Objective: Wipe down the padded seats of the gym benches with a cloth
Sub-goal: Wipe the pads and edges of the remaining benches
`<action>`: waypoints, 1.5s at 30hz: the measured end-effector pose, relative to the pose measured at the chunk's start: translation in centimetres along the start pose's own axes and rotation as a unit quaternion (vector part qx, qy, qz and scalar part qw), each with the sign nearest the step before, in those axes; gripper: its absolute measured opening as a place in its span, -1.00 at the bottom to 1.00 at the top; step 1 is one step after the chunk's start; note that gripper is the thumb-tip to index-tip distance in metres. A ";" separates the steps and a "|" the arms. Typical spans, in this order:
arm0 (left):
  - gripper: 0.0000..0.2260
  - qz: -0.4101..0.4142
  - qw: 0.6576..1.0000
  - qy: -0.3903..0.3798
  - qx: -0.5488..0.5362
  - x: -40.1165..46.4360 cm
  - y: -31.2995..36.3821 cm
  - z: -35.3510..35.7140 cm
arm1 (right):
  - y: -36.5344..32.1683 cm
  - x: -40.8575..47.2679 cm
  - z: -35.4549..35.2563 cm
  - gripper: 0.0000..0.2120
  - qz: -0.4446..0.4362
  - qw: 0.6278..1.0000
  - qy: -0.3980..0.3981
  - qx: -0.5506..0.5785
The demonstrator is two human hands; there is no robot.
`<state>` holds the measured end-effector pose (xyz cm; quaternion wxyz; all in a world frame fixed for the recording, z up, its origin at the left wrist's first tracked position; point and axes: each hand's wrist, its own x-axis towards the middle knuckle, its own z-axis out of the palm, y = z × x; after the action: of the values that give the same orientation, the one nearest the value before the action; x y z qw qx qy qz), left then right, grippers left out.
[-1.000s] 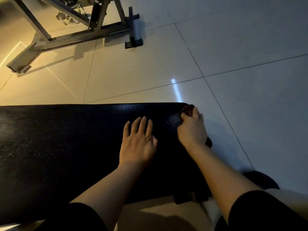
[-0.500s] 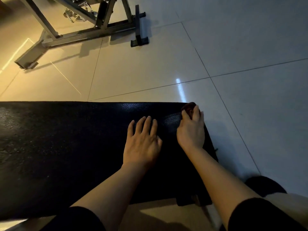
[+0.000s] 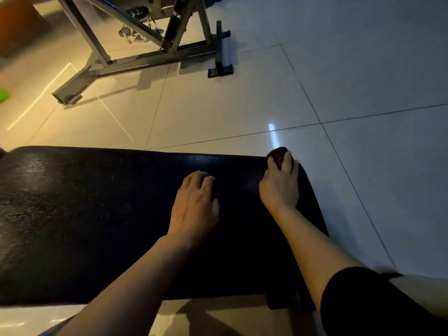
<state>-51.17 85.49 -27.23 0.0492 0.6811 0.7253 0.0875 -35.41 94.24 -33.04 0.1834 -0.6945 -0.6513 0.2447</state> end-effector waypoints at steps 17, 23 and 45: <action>-0.52 -0.023 0.999 -0.046 0.011 -1.0 2.6 0.3 | 3.1 1.7 -1.4 -0.50 0.014 1.000 -0.011 0.001; -0.50 -0.038 0.999 -0.021 0.032 -3.4 1.8 -0.3 | -3.6 -2.6 1.2 -0.50 -0.075 0.997 -0.023 0.013; -0.48 -0.020 1.000 -0.007 0.022 -11.0 4.0 0.4 | -1.4 -10.0 0.9 -0.57 -0.226 0.970 -0.089 0.002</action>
<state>-46.43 74.78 -27.39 0.0411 0.6681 0.7400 0.0656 -37.39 84.39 -31.94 0.1767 -0.5043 -0.8046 0.2591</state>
